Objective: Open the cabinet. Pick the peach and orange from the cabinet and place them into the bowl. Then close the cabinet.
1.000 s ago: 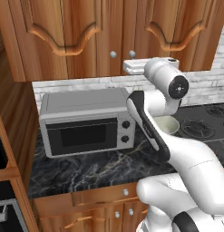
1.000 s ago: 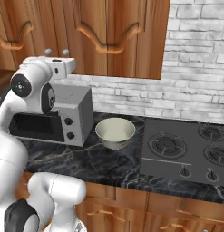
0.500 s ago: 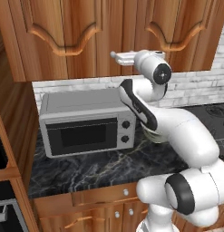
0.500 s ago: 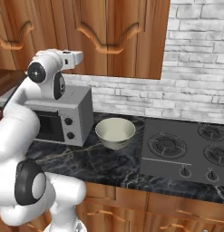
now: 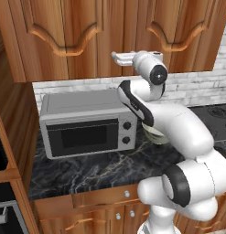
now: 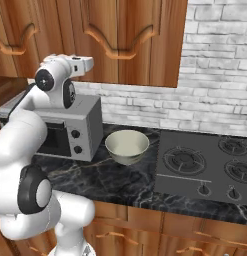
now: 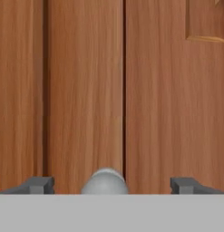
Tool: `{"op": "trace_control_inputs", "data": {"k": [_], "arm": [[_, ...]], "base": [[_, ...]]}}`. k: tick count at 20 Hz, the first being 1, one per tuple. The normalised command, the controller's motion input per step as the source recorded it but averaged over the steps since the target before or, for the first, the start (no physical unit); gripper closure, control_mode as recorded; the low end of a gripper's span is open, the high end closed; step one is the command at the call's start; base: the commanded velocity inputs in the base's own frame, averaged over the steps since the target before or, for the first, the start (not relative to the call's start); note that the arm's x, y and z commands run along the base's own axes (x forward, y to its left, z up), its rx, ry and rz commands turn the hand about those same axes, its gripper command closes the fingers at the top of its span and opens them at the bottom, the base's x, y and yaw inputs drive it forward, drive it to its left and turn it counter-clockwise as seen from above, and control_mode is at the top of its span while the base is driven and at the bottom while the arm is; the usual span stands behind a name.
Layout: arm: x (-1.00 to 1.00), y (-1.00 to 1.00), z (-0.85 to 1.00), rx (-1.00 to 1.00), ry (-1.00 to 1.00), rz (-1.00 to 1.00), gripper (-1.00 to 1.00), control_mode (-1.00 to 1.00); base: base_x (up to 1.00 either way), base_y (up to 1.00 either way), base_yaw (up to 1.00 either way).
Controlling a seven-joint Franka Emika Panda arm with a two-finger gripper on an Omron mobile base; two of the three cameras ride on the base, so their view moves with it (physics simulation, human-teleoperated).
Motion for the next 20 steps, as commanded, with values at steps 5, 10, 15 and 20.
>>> {"op": "trace_control_inputs", "data": {"k": [5, 10, 15, 20], "arm": [[0.00, 0.00, 0.00, 0.00, 0.00, 0.00, 1.00, -1.00], [-0.25, -0.31, 0.18, 0.00, -0.07, 0.12, 1.00, -1.00], [-0.78, -0.85, 0.45, 0.04, -0.11, 0.13, 1.00, -1.00], [-0.97, -1.00, 0.57, 0.06, -0.08, 0.07, 1.00, -1.00]], "base": [[0.00, 0.00, 0.00], [0.00, 0.00, 0.00], [0.00, 0.00, 0.00], [0.00, 0.00, 0.00]]}}
